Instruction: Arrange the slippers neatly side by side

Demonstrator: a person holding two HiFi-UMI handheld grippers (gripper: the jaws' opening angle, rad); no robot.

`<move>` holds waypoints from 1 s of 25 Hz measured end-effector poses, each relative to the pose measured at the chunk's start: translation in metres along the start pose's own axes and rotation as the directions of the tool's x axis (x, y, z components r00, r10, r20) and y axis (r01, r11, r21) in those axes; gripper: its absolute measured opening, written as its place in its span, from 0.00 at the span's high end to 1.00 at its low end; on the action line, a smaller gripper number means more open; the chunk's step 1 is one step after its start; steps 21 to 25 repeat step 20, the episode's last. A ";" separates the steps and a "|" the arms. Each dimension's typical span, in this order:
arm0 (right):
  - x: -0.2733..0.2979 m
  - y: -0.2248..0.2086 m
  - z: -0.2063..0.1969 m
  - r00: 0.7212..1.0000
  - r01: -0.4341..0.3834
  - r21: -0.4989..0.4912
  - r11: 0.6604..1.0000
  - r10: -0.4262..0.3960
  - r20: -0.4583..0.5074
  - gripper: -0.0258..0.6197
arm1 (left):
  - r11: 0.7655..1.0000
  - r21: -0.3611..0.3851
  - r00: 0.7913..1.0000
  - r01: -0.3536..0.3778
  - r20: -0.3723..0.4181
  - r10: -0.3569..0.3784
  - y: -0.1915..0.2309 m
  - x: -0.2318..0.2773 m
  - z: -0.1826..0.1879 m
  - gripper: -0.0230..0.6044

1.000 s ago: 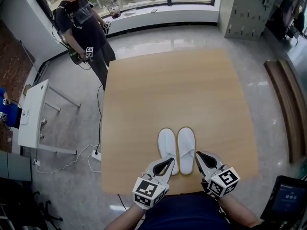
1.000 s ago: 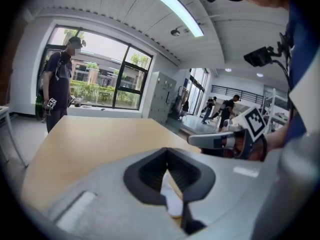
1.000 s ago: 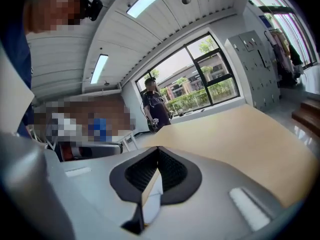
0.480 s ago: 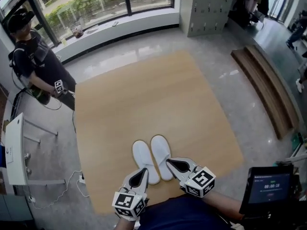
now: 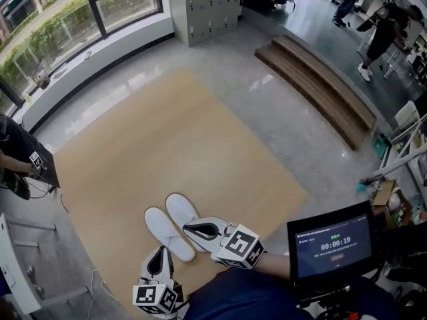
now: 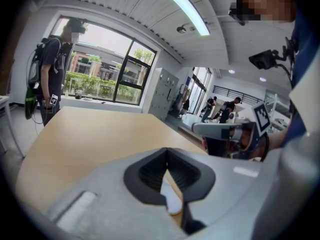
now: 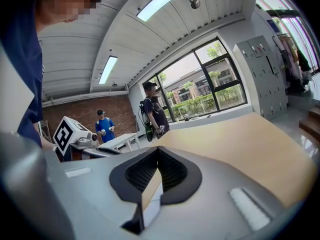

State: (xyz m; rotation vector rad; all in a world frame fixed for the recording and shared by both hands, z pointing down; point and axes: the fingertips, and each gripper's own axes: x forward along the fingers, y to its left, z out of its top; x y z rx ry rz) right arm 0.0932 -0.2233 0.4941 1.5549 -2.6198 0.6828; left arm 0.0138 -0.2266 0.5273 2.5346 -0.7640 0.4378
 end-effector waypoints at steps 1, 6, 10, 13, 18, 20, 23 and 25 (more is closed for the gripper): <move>0.000 0.001 0.001 1.000 -0.004 0.000 1.000 0.004 0.002 0.95 | 1.000 0.003 1.000 0.001 -0.002 -0.001 -0.001 0.001 -0.001 0.96; -0.001 0.000 -0.009 1.000 0.010 0.012 1.000 -0.010 -0.009 0.95 | 1.000 0.001 1.000 -0.001 -0.027 0.001 -0.004 -0.001 -0.003 0.96; -0.001 -0.007 -0.013 1.000 0.025 0.015 1.000 -0.025 -0.018 0.95 | 1.000 -0.010 0.999 -0.004 -0.032 0.004 -0.003 -0.001 -0.001 0.96; 0.000 -0.009 -0.013 1.000 0.027 0.019 0.999 -0.027 -0.011 0.95 | 1.000 -0.007 1.000 -0.005 -0.029 0.004 0.000 0.000 -0.002 0.96; 0.003 -0.007 -0.018 1.000 0.023 0.032 0.999 -0.023 -0.015 0.95 | 1.000 -0.006 0.999 -0.009 -0.036 0.009 0.002 -0.002 -0.005 0.96; 0.004 -0.006 -0.021 1.000 0.020 0.038 0.999 -0.020 -0.016 0.95 | 1.000 -0.007 0.999 -0.012 -0.044 0.011 0.003 -0.004 -0.008 0.96; 0.004 -0.006 -0.021 1.000 0.020 0.038 0.999 -0.020 -0.016 0.95 | 1.000 -0.007 0.999 -0.012 -0.044 0.011 0.003 -0.004 -0.008 0.96; 0.004 -0.006 -0.021 1.000 0.020 0.038 0.999 -0.020 -0.016 0.95 | 1.000 -0.007 0.999 -0.012 -0.044 0.011 0.003 -0.004 -0.008 0.96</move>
